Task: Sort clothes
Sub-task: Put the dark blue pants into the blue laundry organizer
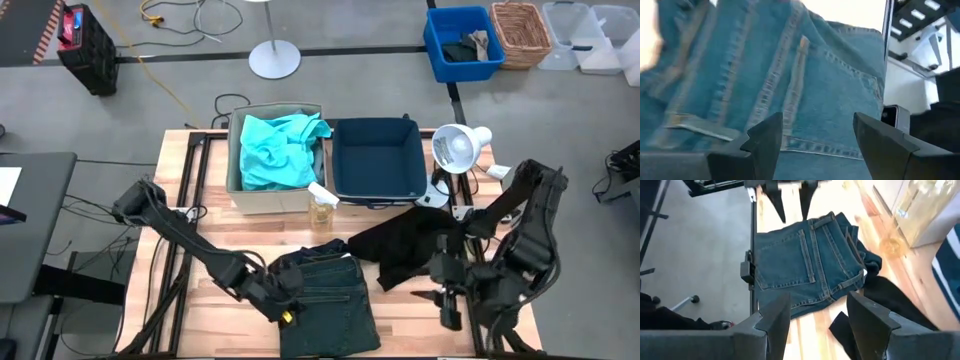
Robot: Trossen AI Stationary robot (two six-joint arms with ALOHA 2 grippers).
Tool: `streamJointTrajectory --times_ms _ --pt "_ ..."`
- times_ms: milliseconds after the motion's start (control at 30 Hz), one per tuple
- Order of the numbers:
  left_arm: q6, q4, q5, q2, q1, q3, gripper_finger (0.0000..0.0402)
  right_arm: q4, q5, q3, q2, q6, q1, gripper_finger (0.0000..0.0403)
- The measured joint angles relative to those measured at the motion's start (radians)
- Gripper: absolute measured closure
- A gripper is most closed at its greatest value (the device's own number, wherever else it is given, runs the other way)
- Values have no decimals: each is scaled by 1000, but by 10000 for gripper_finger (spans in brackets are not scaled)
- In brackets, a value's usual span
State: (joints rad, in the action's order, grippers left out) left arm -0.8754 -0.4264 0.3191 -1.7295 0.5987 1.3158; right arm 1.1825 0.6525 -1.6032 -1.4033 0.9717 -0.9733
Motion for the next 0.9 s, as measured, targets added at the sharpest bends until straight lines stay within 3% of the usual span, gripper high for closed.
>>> streamJointTrajectory --times_ms 433,900 --pt "-24 -15 -45 -166 -3 82 164 41 -1 -22 63 -31 7 196" --pt "36 -103 -106 -170 -25 57 164 57 -2 -22 63 -57 -8 196"
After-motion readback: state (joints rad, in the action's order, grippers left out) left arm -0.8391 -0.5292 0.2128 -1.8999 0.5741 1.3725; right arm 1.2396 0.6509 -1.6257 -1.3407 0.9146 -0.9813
